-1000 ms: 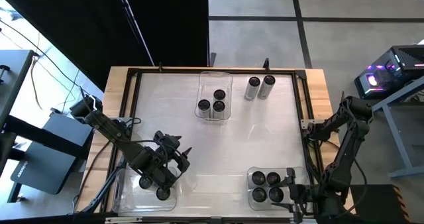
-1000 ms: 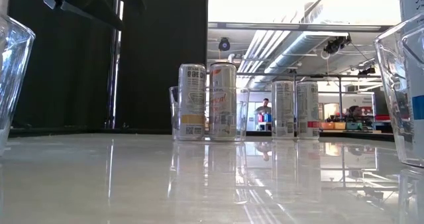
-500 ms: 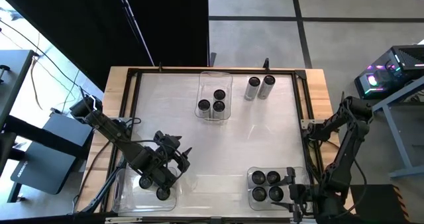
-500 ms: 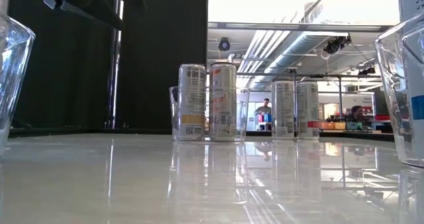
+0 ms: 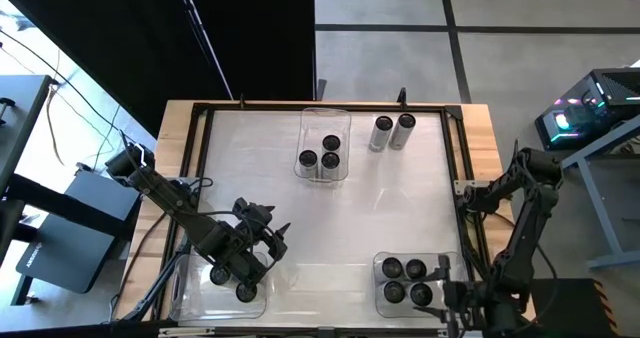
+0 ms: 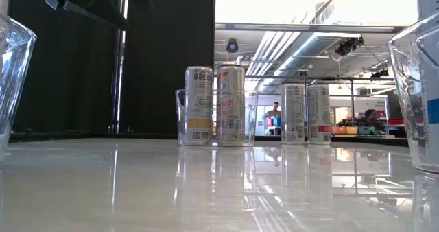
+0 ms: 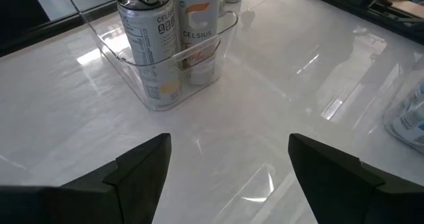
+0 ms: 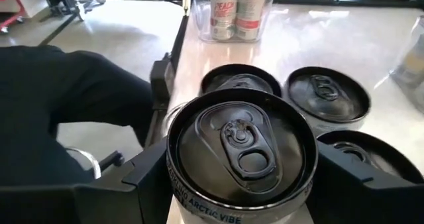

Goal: Sort soda cans
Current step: Put the white blue soda can into the bottom right transparent bin

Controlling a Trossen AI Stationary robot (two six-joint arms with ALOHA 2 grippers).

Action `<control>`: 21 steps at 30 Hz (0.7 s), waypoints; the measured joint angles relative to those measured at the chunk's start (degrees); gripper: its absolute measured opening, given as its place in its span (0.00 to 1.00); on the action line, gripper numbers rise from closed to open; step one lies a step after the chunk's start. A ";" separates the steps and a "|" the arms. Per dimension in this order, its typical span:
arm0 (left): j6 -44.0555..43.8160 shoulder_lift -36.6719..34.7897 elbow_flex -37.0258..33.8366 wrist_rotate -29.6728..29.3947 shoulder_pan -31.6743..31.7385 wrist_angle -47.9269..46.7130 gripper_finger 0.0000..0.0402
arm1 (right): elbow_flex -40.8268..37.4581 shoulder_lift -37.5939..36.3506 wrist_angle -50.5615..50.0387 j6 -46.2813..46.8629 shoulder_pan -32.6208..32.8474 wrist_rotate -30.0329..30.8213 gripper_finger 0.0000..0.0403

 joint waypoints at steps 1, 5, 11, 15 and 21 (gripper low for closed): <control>0.00 0.02 0.00 -0.01 0.01 0.05 0.75 | 0.06 -0.01 -0.04 0.46 0.00 -0.55 0.63; 0.00 0.02 0.00 -0.02 0.00 0.15 0.75 | -0.14 -0.28 0.43 1.77 -0.92 -3.50 0.63; 0.00 0.00 0.00 -0.02 0.01 0.26 0.75 | -0.10 -0.28 0.30 1.24 -2.49 -5.15 0.63; 0.02 0.00 0.00 -0.02 0.02 0.27 0.75 | -0.05 -0.28 0.13 1.38 -2.96 -6.71 0.63; 0.02 0.02 0.00 -0.02 0.00 0.26 0.75 | -0.07 -0.28 -0.22 2.87 -3.04 -7.07 0.63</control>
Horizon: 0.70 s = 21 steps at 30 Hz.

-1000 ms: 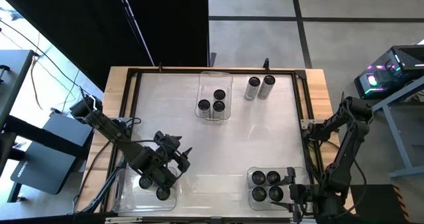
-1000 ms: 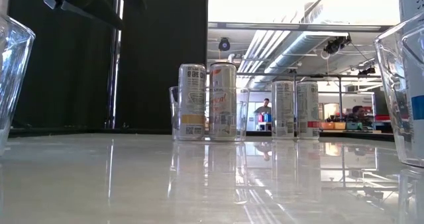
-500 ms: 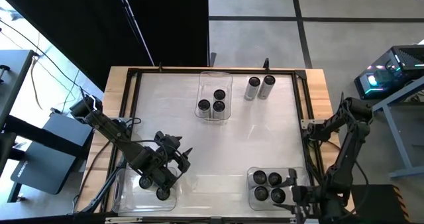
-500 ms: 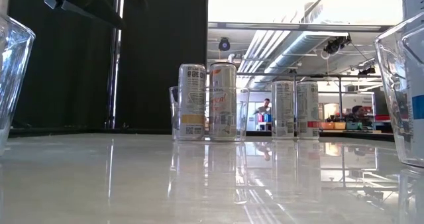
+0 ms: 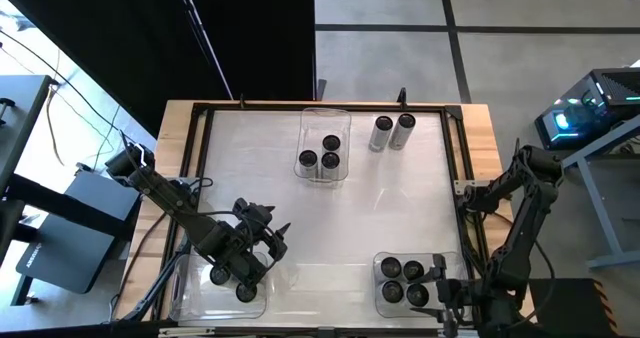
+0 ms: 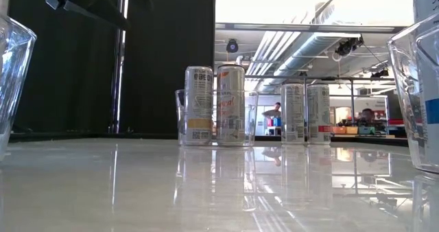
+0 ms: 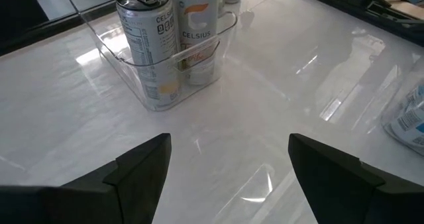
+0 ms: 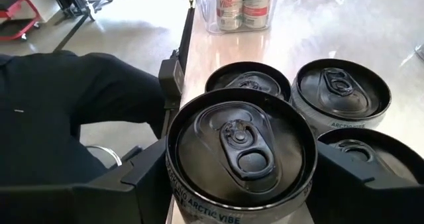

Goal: Sort soda cans
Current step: Put the white blue soda can into the bottom right transparent bin, then put the white yellow soda can into the top middle transparent bin

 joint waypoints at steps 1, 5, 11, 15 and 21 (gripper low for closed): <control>0.00 0.00 0.00 0.00 0.01 0.00 0.75 | 0.00 0.00 0.01 0.05 0.00 -0.03 0.64; 0.00 -0.02 0.00 0.01 -0.01 0.00 0.75 | -0.02 0.02 -0.09 0.16 0.00 0.15 0.68; 0.00 -0.01 0.00 0.00 0.01 0.00 0.75 | -0.08 0.04 -0.25 0.37 -0.31 0.38 0.73; 0.00 -0.01 0.00 0.01 0.01 0.01 0.75 | -0.11 0.07 -1.13 0.15 -0.29 0.12 0.73; 0.00 -0.02 0.00 0.00 0.02 0.02 0.75 | 0.70 -0.03 -1.80 -2.17 -0.26 1.78 0.73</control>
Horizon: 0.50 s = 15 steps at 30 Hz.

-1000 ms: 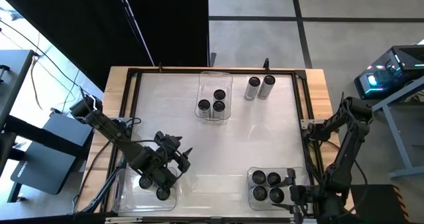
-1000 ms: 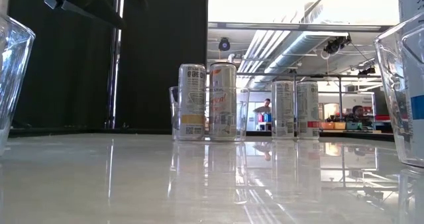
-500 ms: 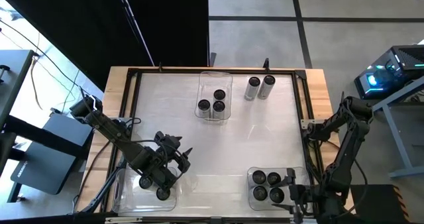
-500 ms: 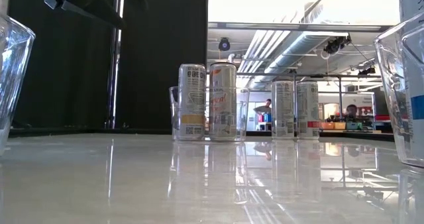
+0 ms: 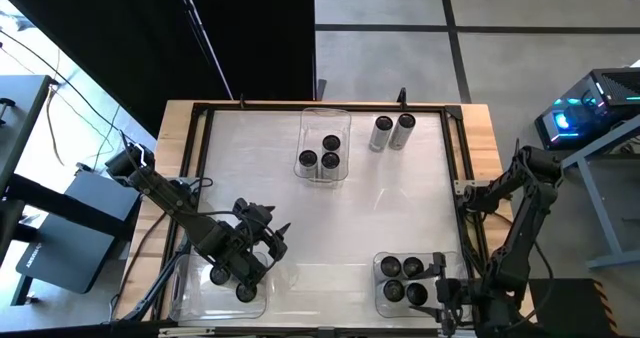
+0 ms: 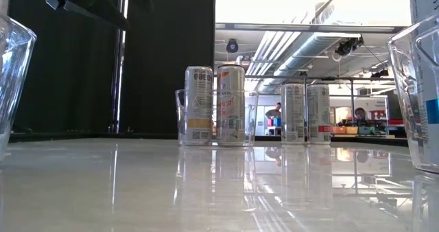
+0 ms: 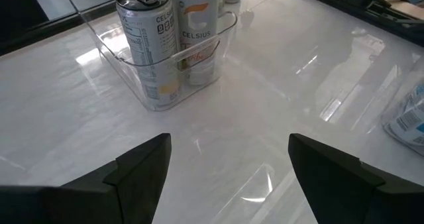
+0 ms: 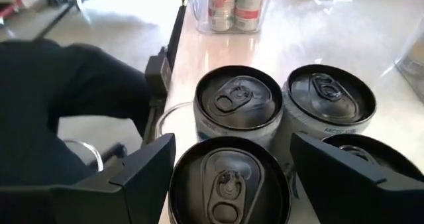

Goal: Sort soda cans
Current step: Put the white yellow soda can into the top middle transparent bin

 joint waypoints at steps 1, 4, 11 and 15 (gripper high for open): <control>0.00 0.00 0.00 0.02 -0.02 0.02 0.75 | 0.55 -0.17 -0.25 -0.83 0.00 -0.06 0.73; 0.00 0.00 0.00 0.31 -0.01 0.09 0.75 | 3.00 -1.24 -1.66 -4.47 -0.02 -1.10 0.73; 0.00 0.00 0.00 0.33 -0.01 0.18 0.75 | 8.85 -5.27 -4.56 -12.85 -3.80 1.97 0.73; 0.12 0.00 0.00 0.39 -0.01 0.25 0.75 | 11.40 -7.13 -6.57 -17.06 -9.66 -1.72 0.73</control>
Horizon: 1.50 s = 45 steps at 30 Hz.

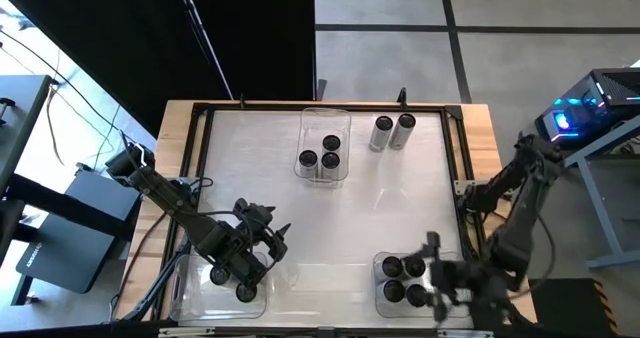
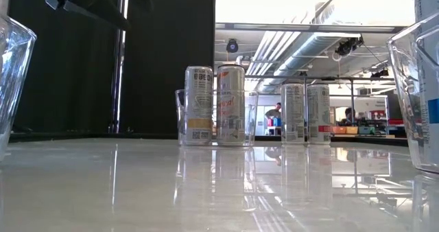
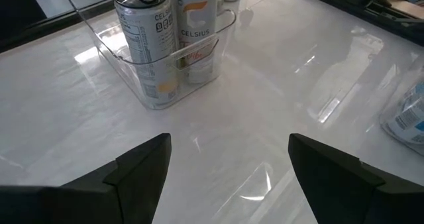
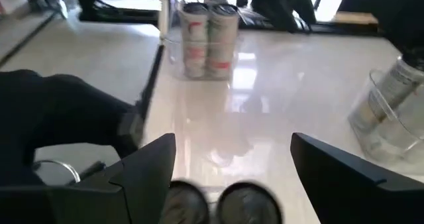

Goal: Sort soda cans
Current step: Put the white yellow soda can into the top middle transparent bin

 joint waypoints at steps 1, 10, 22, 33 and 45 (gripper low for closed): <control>0.42 0.00 0.00 0.02 0.00 0.14 0.75 | 0.45 -0.21 -0.38 -0.96 -1.95 -1.70 0.73; 6.01 0.00 0.00 1.70 1.60 1.35 0.75 | 2.09 -0.82 -4.99 -10.17 -24.91 -20.43 0.73; 35.96 -1.63 -8.09 16.25 18.67 19.56 0.75 | 2.14 -1.30 -13.65 -20.18 -43.06 -25.57 0.73; 66.71 -15.90 -8.62 26.50 29.29 36.51 0.75 | 2.18 -6.46 -12.97 -30.93 -59.72 -28.12 0.73; 79.75 -19.81 -14.96 40.11 49.67 41.88 0.75 | 2.20 -2.34 -10.03 -42.25 -83.38 -43.57 0.73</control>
